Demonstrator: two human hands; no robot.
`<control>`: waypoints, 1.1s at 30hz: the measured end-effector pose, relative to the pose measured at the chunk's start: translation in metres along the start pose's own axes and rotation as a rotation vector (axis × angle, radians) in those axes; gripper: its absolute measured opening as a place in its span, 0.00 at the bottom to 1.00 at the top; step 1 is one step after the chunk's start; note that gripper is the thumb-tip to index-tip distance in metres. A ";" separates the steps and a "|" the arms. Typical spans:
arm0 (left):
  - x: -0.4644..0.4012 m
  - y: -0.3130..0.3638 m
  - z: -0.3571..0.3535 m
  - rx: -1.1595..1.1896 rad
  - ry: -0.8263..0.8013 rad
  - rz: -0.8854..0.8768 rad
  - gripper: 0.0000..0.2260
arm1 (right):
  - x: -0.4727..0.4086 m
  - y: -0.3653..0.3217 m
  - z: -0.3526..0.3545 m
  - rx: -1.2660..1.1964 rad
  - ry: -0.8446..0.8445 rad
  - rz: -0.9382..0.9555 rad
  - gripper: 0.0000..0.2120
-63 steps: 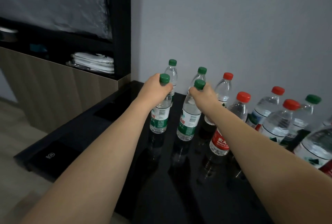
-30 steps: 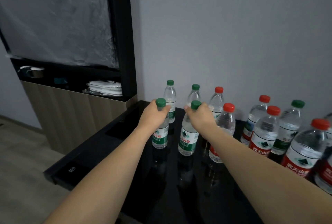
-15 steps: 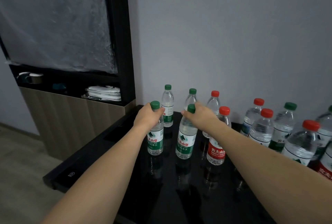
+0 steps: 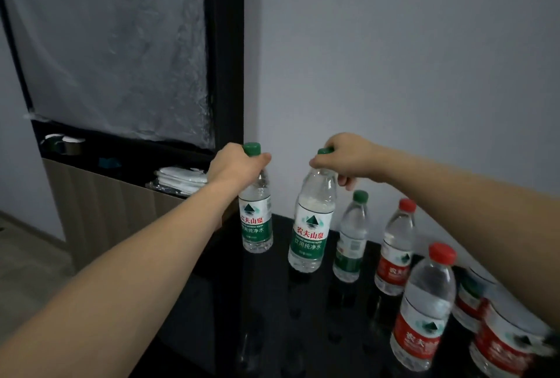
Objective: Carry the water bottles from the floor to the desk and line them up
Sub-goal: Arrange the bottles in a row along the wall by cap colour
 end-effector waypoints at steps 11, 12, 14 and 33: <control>-0.137 0.000 0.026 -0.033 0.068 -0.040 0.27 | -0.149 -0.068 0.048 -0.091 -0.019 0.110 0.17; -0.148 -0.003 0.017 -0.021 0.052 -0.031 0.27 | -0.162 -0.066 0.044 -0.087 -0.030 0.105 0.17; -0.169 -0.012 0.000 0.000 0.028 -0.008 0.27 | -0.186 -0.060 0.034 -0.092 -0.050 0.086 0.17; -0.267 -0.100 -0.166 -0.090 -0.065 -0.122 0.28 | -0.348 0.055 -0.100 -0.057 -0.183 -0.100 0.12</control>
Point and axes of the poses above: each hand's wrist, its own x-axis away from the middle knuckle, its own z-axis out of the back of the hand, y = z × x, the point moved 10 cm from there along -x, towards the middle knuckle, and after that the axes turned 7 degrees about -y, right-handed, at the moved point
